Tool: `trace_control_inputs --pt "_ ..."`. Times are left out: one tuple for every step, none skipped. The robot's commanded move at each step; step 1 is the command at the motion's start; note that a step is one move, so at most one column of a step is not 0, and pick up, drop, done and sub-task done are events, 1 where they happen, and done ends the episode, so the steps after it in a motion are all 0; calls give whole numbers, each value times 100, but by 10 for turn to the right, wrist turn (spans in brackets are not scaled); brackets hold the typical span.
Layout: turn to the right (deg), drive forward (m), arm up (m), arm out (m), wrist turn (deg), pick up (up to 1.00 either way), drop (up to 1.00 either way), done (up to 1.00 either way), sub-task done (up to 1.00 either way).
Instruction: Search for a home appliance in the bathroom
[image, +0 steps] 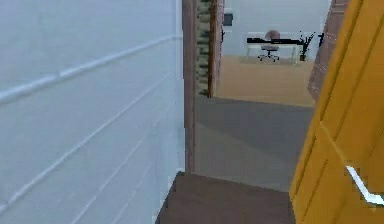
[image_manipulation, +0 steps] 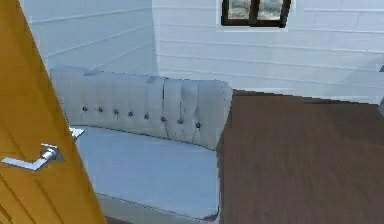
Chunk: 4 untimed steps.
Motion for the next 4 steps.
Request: trace_control_inputs --pt "0 40 0 0 0 0 0 0 0" --pt "150 0 0 0 0 0 0 0 0" --pt "0 100 0 0 0 0 0 0 0" --pt "0 20 0 0 0 0 0 0 0"
